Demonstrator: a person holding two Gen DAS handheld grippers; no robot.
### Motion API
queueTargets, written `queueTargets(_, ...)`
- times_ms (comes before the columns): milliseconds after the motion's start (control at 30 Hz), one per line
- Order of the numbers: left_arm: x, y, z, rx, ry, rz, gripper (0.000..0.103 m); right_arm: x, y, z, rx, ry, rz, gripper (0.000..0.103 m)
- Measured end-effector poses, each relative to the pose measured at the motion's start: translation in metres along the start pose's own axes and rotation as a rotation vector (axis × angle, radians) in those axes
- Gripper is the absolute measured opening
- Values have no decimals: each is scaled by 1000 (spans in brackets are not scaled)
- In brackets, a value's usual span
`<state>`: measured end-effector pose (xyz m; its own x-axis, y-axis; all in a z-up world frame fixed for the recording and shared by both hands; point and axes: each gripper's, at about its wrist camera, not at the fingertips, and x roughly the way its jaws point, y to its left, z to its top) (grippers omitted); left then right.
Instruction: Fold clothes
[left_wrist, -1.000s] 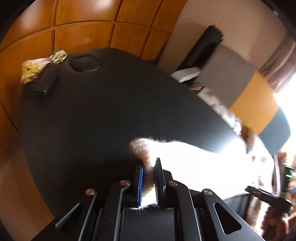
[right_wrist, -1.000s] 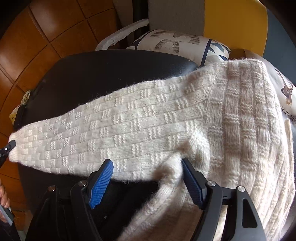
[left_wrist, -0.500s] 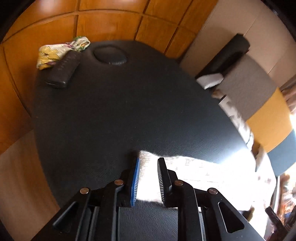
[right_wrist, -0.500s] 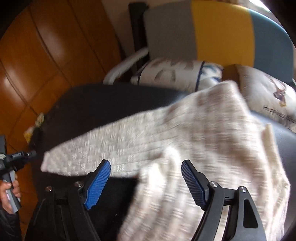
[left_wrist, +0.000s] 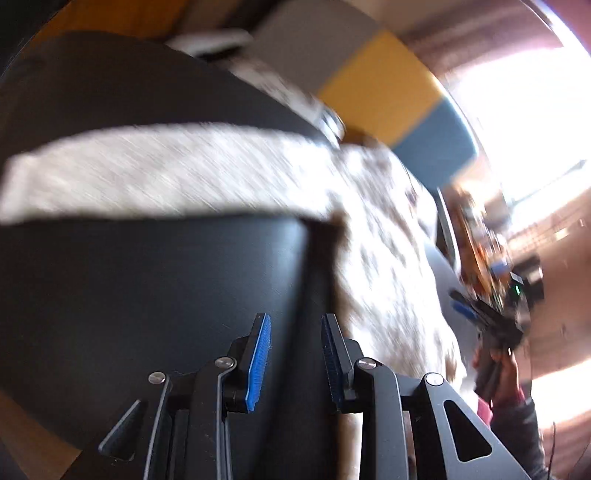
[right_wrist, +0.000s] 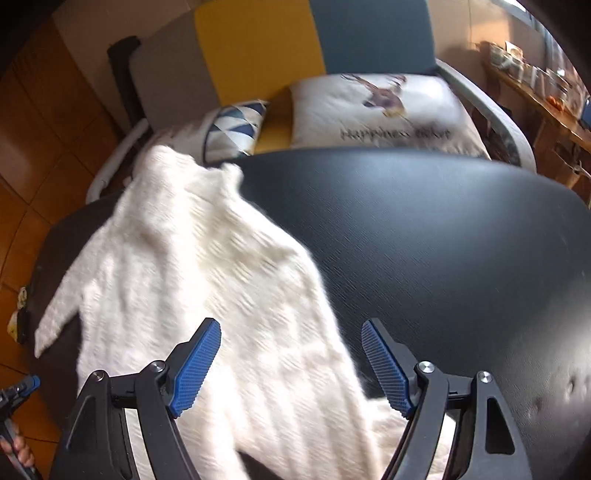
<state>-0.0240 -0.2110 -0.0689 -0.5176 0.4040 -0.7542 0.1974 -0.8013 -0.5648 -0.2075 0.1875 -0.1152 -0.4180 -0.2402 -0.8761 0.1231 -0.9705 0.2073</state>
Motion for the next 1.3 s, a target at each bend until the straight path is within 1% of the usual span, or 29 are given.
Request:
queueTargets(33,7,-13,-15,14,27,-8,28,3,-6,-5,0,10,-8,81)
queueTargets(133,32,-32,-35,36,95,-26,30,1,-18,-25,-34,55,17,81)
queueTargets(233,45,-35,-35,68,135,-29,30,11,-14,-39,-114,98,6,81)
queueTargets(300,53,-36,-37,83,149,-19,31,20,-10,-50,-166,135,-5,81)
queueTargets(367,60,-40,-39,86,165,-15,32,17,-5,-57,-215,99,-26,81)
queueTargets(433,64,-42,-40,92,170,-15,32,15,-5,-59,-218,97,-26,80)
queueTargets(467,67,-43,-41,96,169,-14,32,14,-6,-59,-211,91,-28,76)
queueTargets(500,69,-45,-41,100,167,-15,32,12,-5,-60,-217,84,-32,65)
queueTargets(533,67,-47,-40,105,157,-26,32,9,-3,-61,-233,72,-40,50)
queueTargets(567,66,-49,-40,111,148,-38,32,6,0,-62,-249,61,-48,43)
queueTargets(600,64,-52,-39,116,138,-49,32,3,3,-63,-268,52,-67,33)
queueTargets(633,62,-54,-38,122,129,-60,31,1,7,-64,-287,47,-82,21)
queueTargets(667,60,-56,-38,127,119,-71,28,-1,10,-65,-307,42,-97,18)
queueTargets(700,59,-59,-37,133,110,-82,12,-3,13,-65,-326,38,-114,18)
queueTargets(733,57,-61,-37,138,100,-93,7,-5,15,-67,-346,35,-133,17)
queueTargets(833,52,-68,-35,155,72,-127,5,-9,17,-69,-383,28,-180,15)
queueTargets(967,44,-76,-32,174,32,-167,5,-13,10,-70,-386,17,-247,15)
queueTargets(1100,25,-50,-14,126,-30,-121,5,-6,-7,-69,-345,10,-324,15)
queueTargets(1200,29,-24,-10,89,-37,6,5,-4,-21,-68,-316,13,-384,15)
queueTargets(1300,31,5,-10,44,-42,122,5,-4,-36,-64,-273,15,-420,15)
